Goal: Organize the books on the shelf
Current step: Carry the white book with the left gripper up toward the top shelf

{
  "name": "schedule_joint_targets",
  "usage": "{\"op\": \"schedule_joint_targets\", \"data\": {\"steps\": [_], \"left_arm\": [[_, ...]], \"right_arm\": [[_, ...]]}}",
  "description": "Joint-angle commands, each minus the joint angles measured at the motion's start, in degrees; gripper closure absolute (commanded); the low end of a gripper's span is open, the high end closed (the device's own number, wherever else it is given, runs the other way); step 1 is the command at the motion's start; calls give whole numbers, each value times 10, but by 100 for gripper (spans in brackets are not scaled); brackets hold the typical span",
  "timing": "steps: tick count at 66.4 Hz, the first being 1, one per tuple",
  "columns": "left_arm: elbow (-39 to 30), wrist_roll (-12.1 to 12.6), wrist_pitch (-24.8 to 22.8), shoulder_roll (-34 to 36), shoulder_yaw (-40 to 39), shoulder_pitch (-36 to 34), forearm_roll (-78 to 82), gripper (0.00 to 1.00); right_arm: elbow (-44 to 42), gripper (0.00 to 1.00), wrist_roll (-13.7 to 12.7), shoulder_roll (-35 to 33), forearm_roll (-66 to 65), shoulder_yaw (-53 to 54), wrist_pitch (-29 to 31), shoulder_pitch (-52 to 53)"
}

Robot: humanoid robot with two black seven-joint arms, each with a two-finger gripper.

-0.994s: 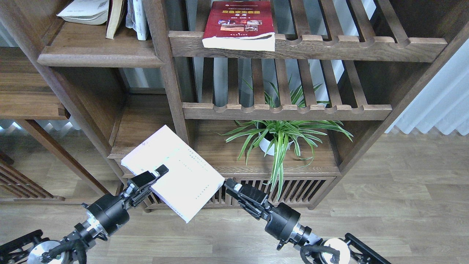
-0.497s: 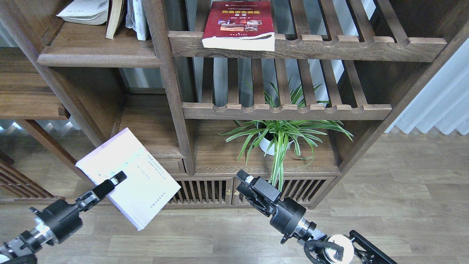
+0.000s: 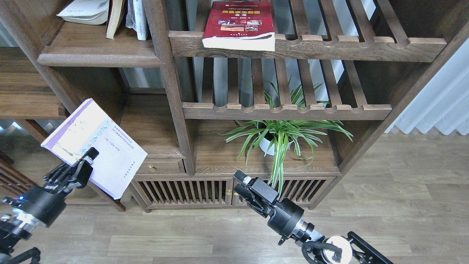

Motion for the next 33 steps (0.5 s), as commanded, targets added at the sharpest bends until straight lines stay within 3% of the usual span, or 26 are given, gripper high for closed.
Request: {"op": "schedule_joint_targets", "data": {"steps": [1,7,33], "left_arm": [[-1,51,0,-75,-58,1,11,99],[-1,80,0,-112,-90,0,11,99],[-1,83,0,-112,-126,-39,-126,99]], "right_arm": [[-1,1,1,10,0,0,0,0],[-3,1,0,17,0,2,0,0],[-6,1,1,24,0,9,0,0]]}}
